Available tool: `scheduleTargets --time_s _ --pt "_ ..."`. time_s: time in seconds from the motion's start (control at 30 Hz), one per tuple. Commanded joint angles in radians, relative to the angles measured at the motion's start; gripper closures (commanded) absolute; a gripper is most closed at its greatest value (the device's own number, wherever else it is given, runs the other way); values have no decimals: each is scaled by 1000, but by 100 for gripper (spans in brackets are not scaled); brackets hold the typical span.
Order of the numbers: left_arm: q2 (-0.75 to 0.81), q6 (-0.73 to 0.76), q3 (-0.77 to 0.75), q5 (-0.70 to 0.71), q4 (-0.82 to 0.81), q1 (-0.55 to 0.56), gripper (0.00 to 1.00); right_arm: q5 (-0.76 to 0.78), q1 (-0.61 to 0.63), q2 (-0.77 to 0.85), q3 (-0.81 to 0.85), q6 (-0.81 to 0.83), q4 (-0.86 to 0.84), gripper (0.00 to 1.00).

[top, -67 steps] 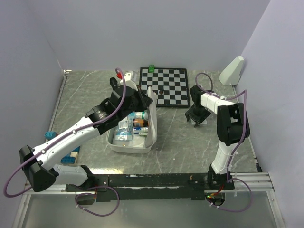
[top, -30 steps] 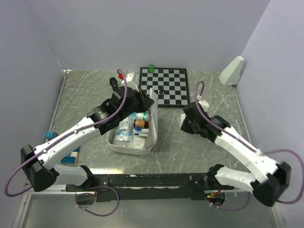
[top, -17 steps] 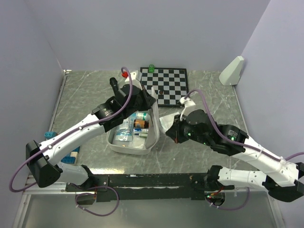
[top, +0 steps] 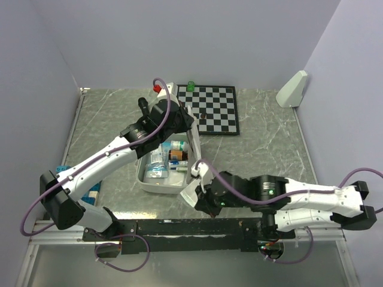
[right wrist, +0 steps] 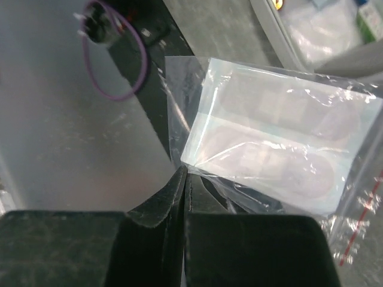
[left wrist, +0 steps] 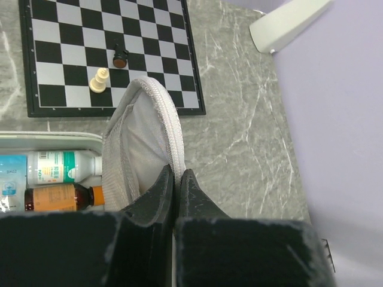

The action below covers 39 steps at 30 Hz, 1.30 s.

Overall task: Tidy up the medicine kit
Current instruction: Place the medical item at the center of the board.

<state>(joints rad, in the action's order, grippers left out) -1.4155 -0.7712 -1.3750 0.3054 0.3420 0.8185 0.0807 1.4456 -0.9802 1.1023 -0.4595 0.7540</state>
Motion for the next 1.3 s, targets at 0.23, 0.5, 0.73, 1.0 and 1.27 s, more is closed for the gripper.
scheduleTargets --time_s 0.23,0.5,0.73,1.0,1.27 --pt "32 38 -21 80 -9 -38 99 -4 9 -199 -183 61 -333 100" --pt "56 36 13 72 -18 -47 99 28 -8 -406 -90 107 -355 93" --pt "40 53 7 51 -21 -47 99 89 2 -263 -101 91 -348 35" --pt "44 56 14 52 -32 -50 99 495 56 66 -52 -27 -138 11" --pt "30 50 16 12 -51 -48 99 522 -181 20 13 -128 -37 0"
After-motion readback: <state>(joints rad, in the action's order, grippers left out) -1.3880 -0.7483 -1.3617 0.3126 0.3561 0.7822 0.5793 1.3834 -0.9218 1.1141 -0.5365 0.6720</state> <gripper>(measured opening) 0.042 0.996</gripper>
